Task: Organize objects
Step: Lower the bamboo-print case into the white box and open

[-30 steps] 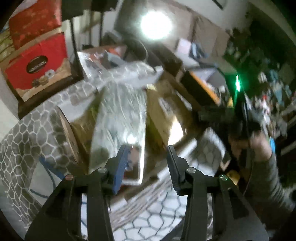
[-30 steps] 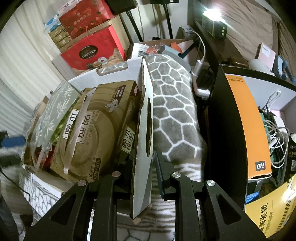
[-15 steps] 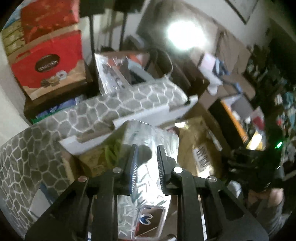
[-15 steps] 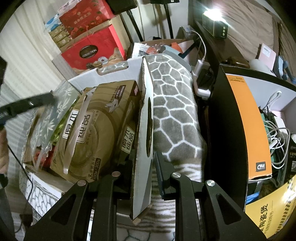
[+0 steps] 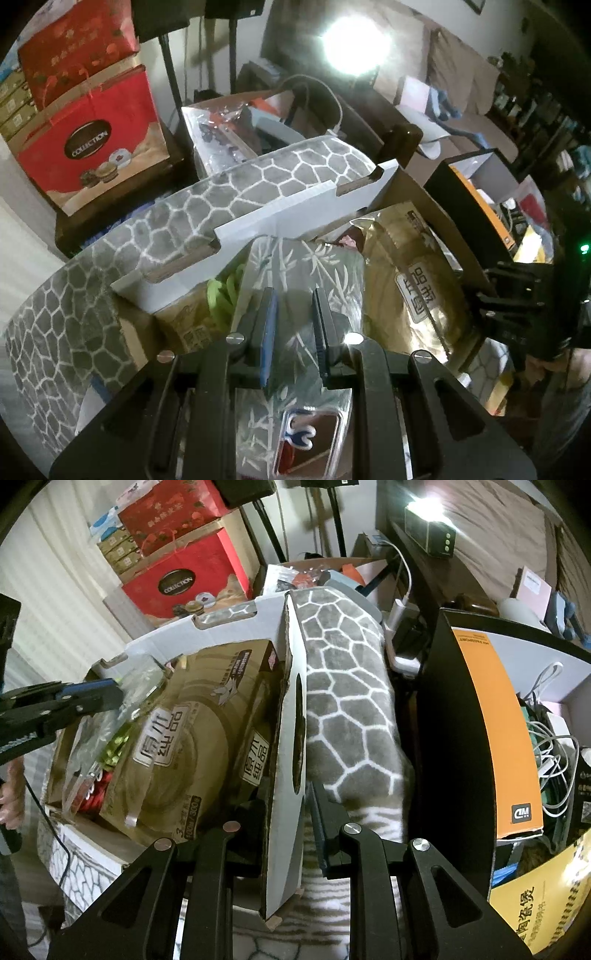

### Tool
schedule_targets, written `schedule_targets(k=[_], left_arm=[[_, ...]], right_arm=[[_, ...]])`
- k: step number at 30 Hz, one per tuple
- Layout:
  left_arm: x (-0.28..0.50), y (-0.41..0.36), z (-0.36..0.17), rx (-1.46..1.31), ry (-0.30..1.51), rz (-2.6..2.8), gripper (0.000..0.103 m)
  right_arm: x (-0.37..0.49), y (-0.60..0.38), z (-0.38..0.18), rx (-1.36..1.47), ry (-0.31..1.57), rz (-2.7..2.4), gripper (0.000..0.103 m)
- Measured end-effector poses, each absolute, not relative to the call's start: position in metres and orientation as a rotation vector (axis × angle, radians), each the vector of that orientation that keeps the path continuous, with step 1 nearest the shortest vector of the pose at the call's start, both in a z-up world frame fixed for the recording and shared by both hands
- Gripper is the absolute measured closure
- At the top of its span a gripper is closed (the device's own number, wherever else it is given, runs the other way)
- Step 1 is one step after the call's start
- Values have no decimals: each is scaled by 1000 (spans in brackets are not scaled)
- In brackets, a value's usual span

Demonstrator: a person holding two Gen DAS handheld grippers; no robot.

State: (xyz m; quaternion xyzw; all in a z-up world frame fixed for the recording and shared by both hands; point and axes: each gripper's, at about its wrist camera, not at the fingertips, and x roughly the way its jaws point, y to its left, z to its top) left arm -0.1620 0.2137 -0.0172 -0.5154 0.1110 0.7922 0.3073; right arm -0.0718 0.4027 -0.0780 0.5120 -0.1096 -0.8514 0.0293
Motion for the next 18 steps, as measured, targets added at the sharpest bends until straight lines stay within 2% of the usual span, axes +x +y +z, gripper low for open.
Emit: schedule_targets(k=[1, 2, 6, 9, 12, 16, 18], left_arm=[[-161, 209, -13, -1362, 260, 2100, 84], [-161, 205, -8, -1354, 234, 2105, 79], [-157, 177, 17, -1301, 120, 2157, 50], [-150, 148, 33, -1285, 38, 2273, 35], [-145, 117, 39, -1300, -28, 2334, 33], [-139, 83, 38, -1364, -29, 2380, 32], [-136, 69, 35, -1388, -10, 2402, 27]], right_arm=[[-72, 403, -78, 1581, -336, -2626, 83], [-72, 402, -78, 1580, -337, -2626, 83], [-72, 402, -78, 1580, -338, -2626, 83], [-72, 402, -78, 1578, -339, -2627, 83], [-72, 403, -79, 1573, -345, -2627, 83], [-72, 404, -79, 1576, -342, -2626, 83], [-72, 404, -78, 1573, -342, -2627, 83]])
